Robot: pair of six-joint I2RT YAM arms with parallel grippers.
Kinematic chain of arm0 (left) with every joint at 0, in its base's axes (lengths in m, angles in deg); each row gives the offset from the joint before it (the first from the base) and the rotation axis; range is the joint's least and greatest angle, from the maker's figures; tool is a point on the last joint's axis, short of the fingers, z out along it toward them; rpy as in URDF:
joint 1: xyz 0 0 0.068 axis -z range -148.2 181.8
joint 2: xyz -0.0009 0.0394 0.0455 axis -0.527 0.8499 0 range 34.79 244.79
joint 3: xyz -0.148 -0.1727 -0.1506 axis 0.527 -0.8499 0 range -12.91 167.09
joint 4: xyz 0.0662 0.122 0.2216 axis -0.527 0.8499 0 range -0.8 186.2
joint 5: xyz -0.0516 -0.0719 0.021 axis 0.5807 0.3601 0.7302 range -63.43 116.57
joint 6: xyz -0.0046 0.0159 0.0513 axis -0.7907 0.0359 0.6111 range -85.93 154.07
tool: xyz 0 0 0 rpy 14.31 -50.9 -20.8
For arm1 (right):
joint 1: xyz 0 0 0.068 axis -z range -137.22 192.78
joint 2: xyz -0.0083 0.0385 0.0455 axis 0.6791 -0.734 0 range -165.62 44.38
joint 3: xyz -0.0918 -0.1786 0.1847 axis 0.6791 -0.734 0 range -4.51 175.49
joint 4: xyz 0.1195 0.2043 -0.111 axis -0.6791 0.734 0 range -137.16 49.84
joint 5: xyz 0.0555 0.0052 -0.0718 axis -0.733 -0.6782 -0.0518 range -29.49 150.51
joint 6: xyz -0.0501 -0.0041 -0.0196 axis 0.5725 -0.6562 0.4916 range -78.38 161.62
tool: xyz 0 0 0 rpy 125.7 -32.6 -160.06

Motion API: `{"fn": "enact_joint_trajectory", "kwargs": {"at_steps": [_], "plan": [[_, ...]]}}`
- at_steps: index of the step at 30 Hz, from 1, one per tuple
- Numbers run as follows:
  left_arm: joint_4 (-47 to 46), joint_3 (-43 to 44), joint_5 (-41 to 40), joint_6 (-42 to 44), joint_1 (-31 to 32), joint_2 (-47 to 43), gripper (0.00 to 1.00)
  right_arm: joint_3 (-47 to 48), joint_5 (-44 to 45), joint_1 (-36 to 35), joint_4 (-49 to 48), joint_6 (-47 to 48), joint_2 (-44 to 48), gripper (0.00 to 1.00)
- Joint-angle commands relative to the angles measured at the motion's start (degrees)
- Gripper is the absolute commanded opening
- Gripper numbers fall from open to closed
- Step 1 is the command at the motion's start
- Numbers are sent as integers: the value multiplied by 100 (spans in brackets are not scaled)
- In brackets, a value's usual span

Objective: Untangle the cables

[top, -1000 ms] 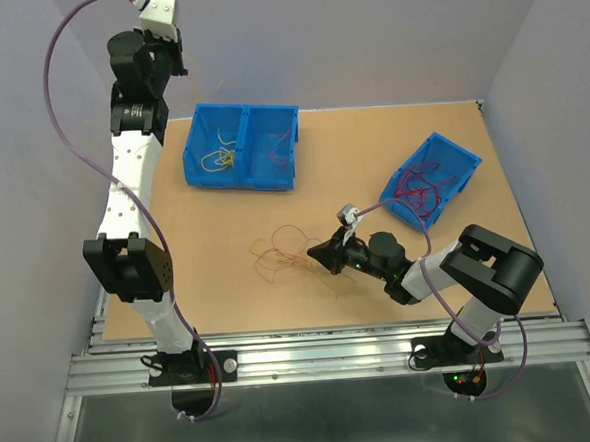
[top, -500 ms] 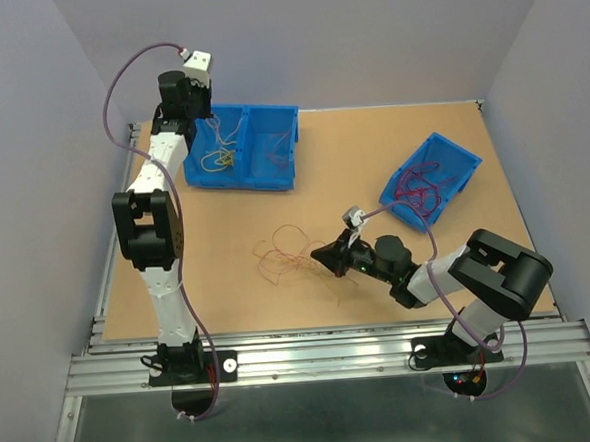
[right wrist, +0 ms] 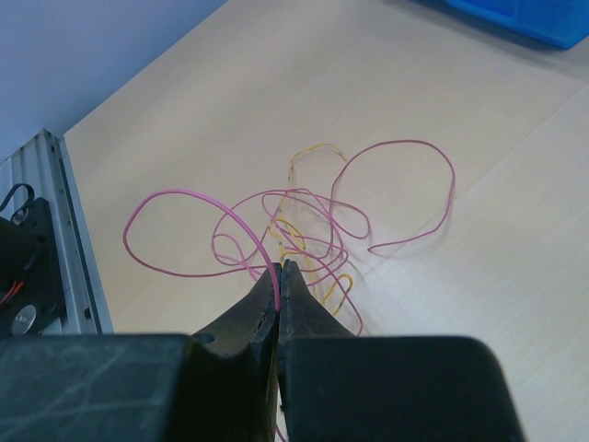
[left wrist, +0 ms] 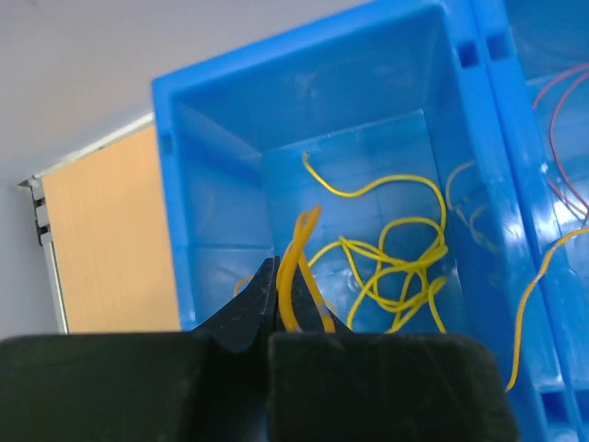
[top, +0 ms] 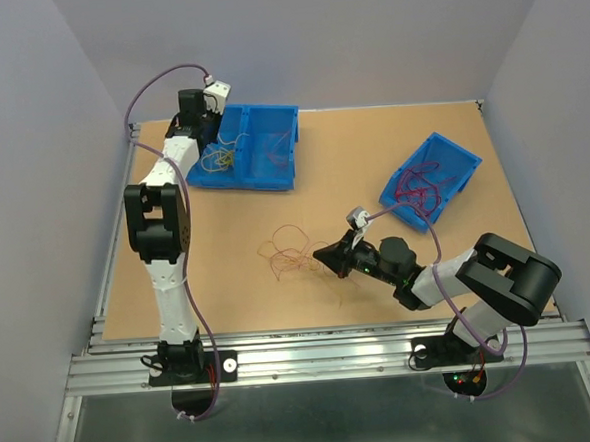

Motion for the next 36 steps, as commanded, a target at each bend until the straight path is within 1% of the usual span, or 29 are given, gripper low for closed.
{"fn": "enact_joint_trajectory", "kwargs": {"at_steps": [1,13,15,22,23,24,28,29,31,34,36], "plan": [[595,377,-544,582,260,171,0,-96,41,-67,-426,-16,74,1],[1466,1590,-906,538,278,1244,0,-184,41,-68,-444,-7,161,0],[1537,1678,-933,521,278,1306,0,-192,50,-59,-444,-7,188,1],[1888,1968,-599,459,261,1289,1,-175,41,-67,-444,-16,170,1],[1967,2030,-486,424,243,1236,6,-175,41,-68,-444,-25,144,0],[2003,2048,-450,415,234,1192,8,-175,33,-59,-444,-25,152,1],[2134,2066,-203,380,208,920,27,-157,50,-67,-444,-42,161,0],[2178,2048,-134,380,208,806,34,-157,50,-68,-444,-51,153,1],[2205,2013,-80,345,191,700,41,-157,68,-67,-435,-69,188,0],[2214,1986,-106,293,182,524,50,-149,68,-68,-435,-86,205,1],[2205,2004,-115,240,156,471,53,-140,59,-68,-435,-95,188,1]]}}
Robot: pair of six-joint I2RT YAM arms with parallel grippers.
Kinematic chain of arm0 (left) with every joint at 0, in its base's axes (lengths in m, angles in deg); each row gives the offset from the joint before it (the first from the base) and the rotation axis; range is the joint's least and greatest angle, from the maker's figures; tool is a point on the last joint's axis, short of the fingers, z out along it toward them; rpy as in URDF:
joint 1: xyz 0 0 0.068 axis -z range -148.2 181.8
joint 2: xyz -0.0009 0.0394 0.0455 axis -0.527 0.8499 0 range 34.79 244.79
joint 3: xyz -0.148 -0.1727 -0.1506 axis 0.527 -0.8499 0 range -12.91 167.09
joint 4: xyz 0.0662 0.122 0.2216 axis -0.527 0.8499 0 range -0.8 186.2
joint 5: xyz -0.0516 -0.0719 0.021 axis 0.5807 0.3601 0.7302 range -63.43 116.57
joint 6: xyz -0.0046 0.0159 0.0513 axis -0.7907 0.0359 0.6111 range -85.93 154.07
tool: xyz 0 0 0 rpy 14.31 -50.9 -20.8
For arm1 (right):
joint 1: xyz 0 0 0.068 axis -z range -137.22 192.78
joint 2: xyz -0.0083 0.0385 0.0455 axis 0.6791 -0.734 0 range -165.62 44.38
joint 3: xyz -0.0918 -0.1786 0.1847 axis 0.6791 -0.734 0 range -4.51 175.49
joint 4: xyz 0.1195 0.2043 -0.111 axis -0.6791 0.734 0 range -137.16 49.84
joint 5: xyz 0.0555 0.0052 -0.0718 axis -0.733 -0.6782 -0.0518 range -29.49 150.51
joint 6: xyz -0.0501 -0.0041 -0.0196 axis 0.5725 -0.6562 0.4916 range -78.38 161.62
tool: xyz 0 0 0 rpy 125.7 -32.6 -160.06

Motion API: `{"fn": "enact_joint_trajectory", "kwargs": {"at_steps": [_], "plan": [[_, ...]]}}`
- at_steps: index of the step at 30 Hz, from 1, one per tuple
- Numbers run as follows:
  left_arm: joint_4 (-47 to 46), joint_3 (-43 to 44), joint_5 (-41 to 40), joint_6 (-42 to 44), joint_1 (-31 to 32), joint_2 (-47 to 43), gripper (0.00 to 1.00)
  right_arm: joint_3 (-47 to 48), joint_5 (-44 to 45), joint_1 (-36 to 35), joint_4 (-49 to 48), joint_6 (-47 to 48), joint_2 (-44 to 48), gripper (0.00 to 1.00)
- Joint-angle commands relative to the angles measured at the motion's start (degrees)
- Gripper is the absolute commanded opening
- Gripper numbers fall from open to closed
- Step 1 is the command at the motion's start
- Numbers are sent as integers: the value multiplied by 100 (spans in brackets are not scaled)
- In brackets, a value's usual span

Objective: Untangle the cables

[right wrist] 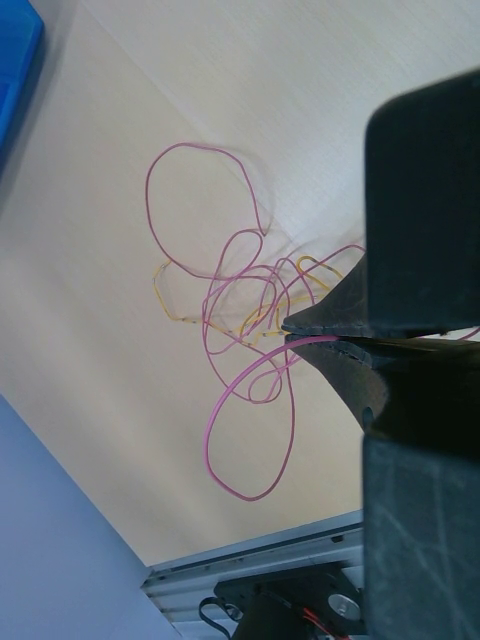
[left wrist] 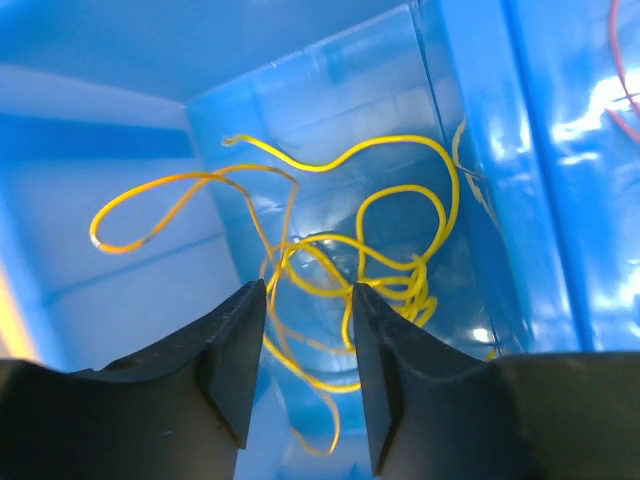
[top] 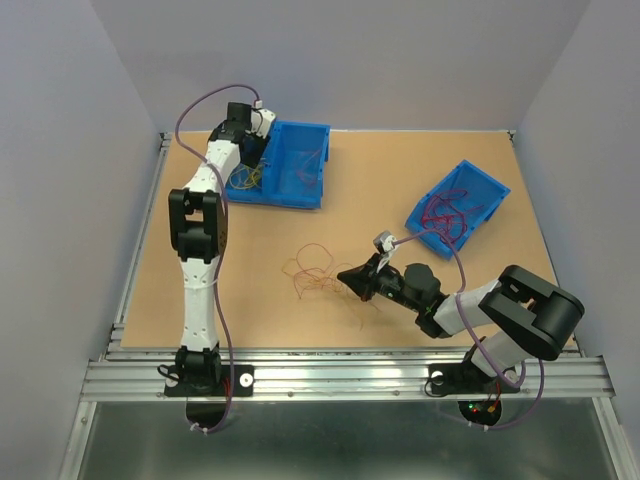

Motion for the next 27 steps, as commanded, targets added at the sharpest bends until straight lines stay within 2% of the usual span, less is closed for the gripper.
{"fn": "enact_joint_trajectory", "kwargs": {"at_steps": [1,7,13,16,17,18,19,22,23,27], "plan": [[-9,188,153,-132,-92,-892,56,-26,39,-68,-402,-10,124,1],[-27,83,382,-167,-109,-1209,60,-35,31,-59,-402,-19,142,1],[-71,-523,750,-176,-109,-1815,65,-9,101,-59,-297,-98,212,2],[-307,-1409,1278,-123,-31,-2482,71,44,101,-68,-78,-133,387,4],[-613,-2073,1531,-62,92,-2945,77,79,118,-68,79,-159,449,4],[-790,-2454,1673,-10,93,-3211,79,97,127,-68,151,-185,519,5],[-1139,-3189,1953,17,267,-3744,81,106,127,-68,291,-229,659,5],[-1607,-4230,2700,52,671,-4547,82,210,162,-59,607,-300,871,6],[-1913,-4834,3172,44,786,-5054,82,255,197,-67,922,-300,976,6],[-2233,-5726,4124,114,1393,-6042,82,483,600,-68,1618,-353,1170,6]]}}
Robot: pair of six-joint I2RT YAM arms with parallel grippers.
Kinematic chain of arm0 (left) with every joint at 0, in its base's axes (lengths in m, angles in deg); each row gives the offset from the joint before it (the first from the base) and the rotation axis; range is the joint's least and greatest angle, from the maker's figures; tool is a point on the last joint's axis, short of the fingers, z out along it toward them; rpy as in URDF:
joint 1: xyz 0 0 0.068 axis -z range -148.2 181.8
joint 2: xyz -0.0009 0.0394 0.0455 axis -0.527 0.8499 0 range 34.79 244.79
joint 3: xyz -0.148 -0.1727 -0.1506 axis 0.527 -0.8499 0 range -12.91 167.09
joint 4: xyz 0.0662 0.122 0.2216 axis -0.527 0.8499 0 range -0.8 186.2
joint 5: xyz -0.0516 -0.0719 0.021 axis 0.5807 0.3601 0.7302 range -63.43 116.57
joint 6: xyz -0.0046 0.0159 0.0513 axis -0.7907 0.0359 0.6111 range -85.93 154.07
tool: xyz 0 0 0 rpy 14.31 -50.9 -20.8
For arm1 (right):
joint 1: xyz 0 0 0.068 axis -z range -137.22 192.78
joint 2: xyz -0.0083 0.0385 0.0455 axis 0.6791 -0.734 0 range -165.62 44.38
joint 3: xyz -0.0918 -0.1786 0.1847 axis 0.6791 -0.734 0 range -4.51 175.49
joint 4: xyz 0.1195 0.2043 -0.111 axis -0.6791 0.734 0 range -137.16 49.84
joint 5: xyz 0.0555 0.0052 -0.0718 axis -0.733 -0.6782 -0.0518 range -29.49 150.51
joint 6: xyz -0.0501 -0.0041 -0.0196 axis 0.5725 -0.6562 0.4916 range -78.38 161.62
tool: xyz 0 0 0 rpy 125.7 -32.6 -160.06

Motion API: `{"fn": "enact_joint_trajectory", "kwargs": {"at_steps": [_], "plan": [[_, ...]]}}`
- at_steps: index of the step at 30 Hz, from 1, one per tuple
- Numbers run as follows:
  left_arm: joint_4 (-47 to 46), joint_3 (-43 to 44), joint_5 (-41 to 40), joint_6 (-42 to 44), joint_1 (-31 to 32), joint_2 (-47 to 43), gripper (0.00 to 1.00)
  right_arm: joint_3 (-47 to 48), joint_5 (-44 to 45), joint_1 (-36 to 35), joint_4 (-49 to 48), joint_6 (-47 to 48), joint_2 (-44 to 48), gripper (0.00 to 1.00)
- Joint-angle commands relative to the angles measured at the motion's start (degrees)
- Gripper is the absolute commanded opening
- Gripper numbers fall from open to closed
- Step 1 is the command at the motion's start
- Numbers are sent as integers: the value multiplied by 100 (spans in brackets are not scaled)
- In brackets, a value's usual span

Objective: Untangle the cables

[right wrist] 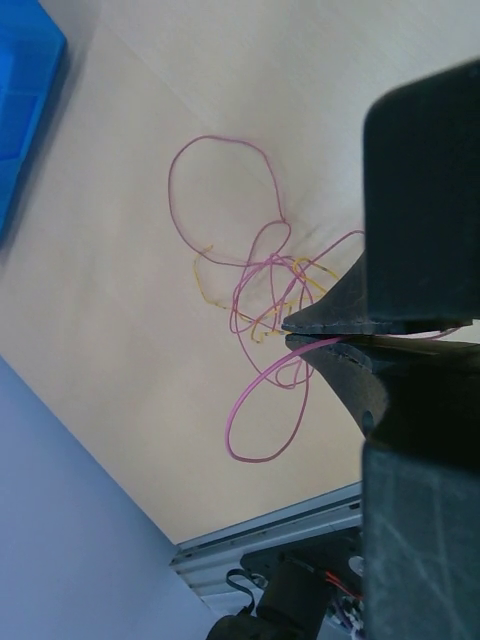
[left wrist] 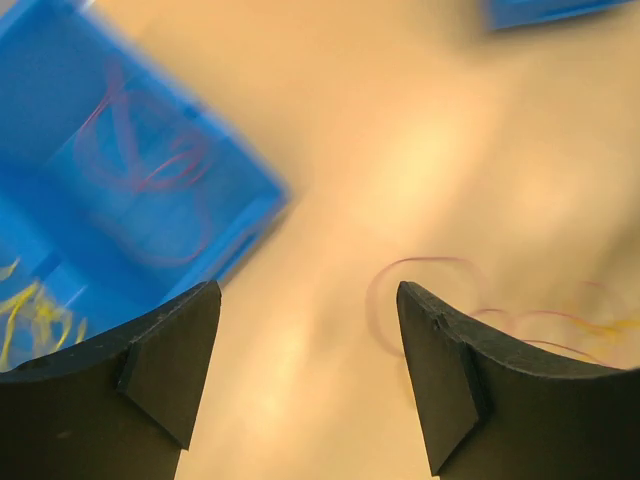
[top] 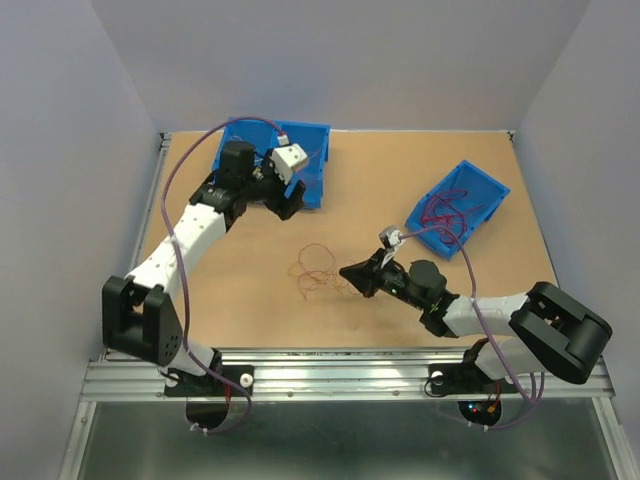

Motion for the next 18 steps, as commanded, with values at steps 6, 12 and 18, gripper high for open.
{"fn": "enact_joint_trajectory", "kwargs": {"at_steps": [6,12,18], "plan": [[-889,-1276,2486,434,873,-1634,83,550,627,-72,1092,-235,250,6],[-661,-1812,2522,987,1435,-1925,83,664,758,-63,1154,-349,154,6],[-722,-2103,2030,1041,1787,-1820,83,726,820,-72,1154,-411,154,6]]}}
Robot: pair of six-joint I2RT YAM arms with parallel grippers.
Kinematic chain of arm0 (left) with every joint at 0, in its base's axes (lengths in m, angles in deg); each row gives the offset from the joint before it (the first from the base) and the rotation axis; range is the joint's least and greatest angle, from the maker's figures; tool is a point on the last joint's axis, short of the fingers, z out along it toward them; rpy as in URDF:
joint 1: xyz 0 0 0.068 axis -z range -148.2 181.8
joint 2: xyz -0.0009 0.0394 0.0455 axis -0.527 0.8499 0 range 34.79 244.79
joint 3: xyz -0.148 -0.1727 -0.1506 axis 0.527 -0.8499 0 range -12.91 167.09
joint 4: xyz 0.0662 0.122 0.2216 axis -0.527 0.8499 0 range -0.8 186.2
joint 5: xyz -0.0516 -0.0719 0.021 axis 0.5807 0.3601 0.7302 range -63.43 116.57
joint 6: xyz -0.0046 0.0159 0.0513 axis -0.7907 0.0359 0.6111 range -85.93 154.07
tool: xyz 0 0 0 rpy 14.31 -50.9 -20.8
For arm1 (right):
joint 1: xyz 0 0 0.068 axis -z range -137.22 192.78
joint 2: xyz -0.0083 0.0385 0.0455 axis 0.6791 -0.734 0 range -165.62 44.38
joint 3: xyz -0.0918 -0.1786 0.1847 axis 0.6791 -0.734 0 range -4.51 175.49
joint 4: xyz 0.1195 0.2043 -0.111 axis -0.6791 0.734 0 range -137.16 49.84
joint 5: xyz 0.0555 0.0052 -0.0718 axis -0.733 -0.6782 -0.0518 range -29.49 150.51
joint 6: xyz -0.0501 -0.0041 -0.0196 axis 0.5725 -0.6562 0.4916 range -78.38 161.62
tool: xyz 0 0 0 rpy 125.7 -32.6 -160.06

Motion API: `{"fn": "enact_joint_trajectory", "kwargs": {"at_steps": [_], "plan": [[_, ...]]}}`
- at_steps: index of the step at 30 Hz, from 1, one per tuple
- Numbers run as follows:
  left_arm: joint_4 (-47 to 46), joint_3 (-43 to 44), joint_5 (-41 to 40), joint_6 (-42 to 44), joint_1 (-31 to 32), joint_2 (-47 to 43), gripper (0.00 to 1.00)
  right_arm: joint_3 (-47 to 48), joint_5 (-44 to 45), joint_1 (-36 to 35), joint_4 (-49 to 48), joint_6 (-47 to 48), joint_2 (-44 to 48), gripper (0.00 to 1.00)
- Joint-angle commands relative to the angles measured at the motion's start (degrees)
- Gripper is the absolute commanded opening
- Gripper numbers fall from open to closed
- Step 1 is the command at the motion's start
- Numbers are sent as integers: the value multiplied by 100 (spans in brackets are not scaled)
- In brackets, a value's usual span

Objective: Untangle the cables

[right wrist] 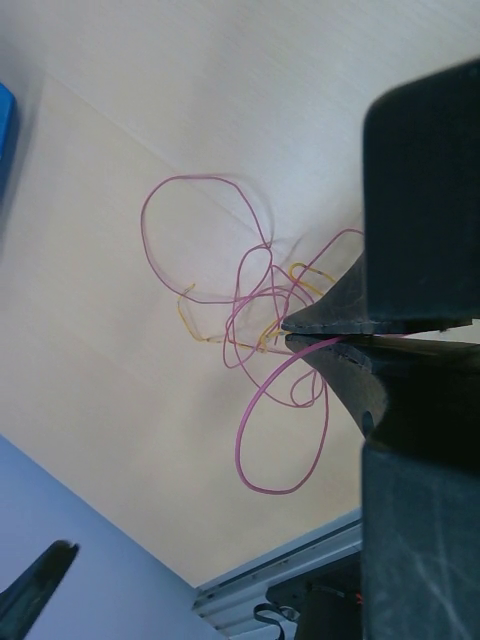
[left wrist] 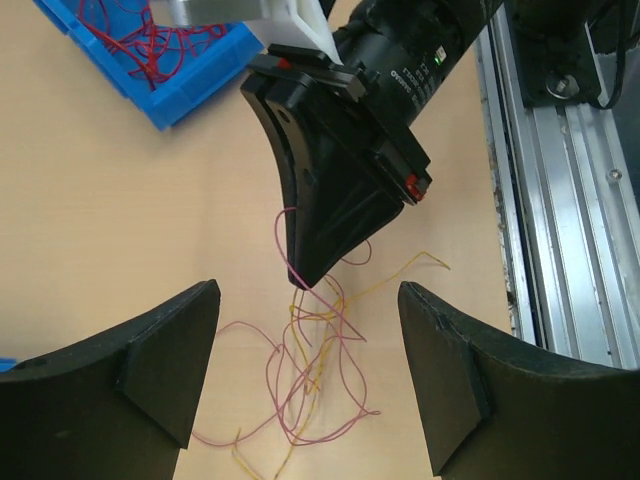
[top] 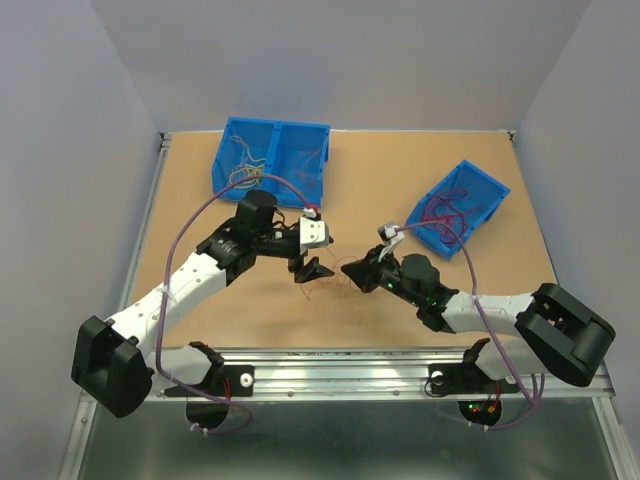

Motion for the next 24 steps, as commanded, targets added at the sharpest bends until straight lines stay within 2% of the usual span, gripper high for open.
{"fn": "enact_joint_trajectory", "kwargs": {"at_steps": [1,13,16,17,19,20,21,24], "plan": [[-175,-145,-228,171,205,1,82,330,197,-46,-88,-101,-10,6],[-281,-75,-1063,-75,566,687,57,339,233,-46,-88,-136,42,5],[-264,-13,-1160,-101,618,827,41,330,233,-46,-79,-136,60,5],[-246,13,-1239,-101,636,889,30,330,233,-46,-79,-136,60,5],[-229,31,-1248,-93,645,924,19,313,233,-37,-88,-153,60,5],[-194,39,-1248,-67,654,950,6,304,233,-37,-79,-136,69,5],[-158,74,-1231,-49,654,959,0,295,233,-46,-88,-127,77,5],[-79,127,-1239,-66,645,916,0,251,233,-46,-79,-83,104,7]]}}
